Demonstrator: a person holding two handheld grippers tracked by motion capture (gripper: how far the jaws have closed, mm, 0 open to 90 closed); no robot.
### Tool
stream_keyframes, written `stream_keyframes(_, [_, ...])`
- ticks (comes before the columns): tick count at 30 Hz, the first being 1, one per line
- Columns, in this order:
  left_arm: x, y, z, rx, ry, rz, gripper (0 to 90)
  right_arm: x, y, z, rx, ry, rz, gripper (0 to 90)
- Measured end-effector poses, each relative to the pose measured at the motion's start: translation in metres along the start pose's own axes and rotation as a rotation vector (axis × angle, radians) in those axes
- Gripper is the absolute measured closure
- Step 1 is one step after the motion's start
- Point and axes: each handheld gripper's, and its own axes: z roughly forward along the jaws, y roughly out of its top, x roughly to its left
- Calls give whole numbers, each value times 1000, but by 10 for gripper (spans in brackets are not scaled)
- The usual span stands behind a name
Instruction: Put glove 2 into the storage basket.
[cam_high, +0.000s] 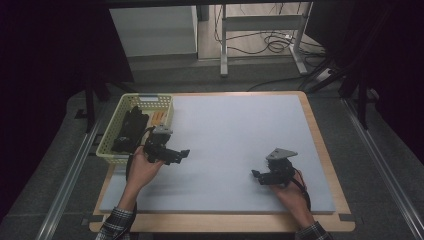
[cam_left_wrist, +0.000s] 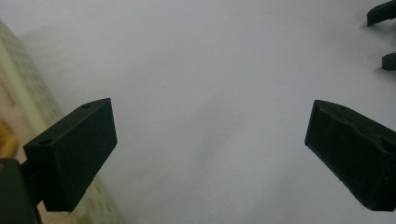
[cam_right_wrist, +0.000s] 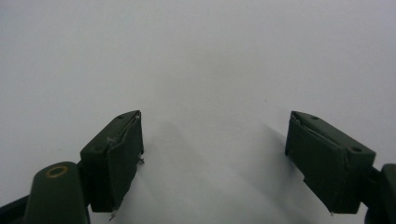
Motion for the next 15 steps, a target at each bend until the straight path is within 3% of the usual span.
stream_keyframes(15, [-28,-8,14,-9,-55,49,26,0,0,0,0,-1,0,189])
